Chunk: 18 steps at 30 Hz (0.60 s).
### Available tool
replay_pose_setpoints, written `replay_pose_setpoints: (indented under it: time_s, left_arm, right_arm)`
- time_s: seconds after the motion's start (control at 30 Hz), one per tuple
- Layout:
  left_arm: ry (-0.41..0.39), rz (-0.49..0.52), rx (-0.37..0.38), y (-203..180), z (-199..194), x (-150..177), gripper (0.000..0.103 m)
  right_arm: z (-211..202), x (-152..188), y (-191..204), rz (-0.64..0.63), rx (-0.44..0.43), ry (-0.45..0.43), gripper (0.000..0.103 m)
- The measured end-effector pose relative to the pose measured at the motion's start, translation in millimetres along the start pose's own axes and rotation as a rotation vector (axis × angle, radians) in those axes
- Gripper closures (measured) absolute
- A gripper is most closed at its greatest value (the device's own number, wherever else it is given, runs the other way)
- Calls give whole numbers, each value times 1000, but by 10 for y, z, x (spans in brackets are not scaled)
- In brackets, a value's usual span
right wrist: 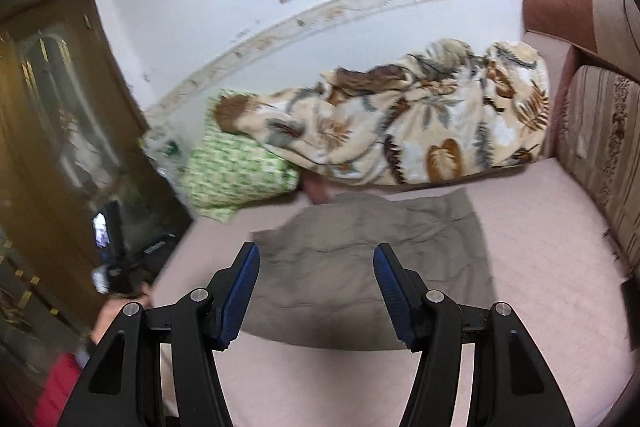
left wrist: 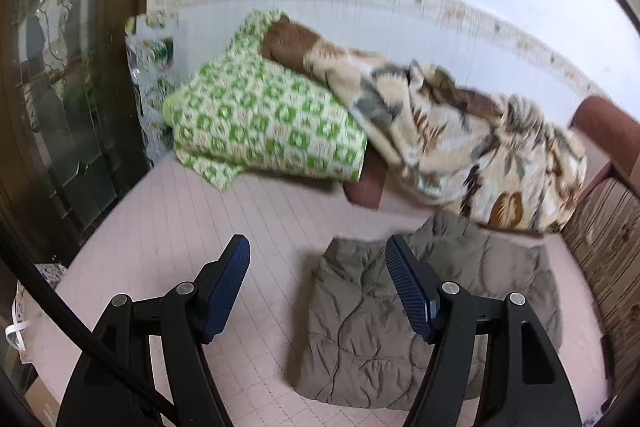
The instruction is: Fold large clothes
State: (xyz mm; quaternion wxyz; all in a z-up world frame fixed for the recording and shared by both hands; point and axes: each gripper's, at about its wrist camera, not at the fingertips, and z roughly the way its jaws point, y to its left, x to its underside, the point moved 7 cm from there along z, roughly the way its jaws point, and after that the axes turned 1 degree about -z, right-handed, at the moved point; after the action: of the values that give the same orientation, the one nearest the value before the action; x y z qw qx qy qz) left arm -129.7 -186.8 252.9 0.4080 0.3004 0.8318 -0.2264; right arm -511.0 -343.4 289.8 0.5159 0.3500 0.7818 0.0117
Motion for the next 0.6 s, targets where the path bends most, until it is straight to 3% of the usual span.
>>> replay_pose_setpoints:
  time_s: [0.07,0.27,0.43,0.6]
  left_arm:
    - [-30,0,8,12,-213,-117,33]
    - [-57,67,64,-277,-531,-186,33]
    - [-3,147,121,-693,-280,131,33]
    - [106,174,155,-1018,314,634,33]
  right_arm:
    - [-184,-122,230,-28,-53,-39,39]
    - [-459,-272,503,-124,-56,-146,32]
    - [39,-92,227,-147,-8,-79,32]
    - [769,145,-351,-79,43,19,32]
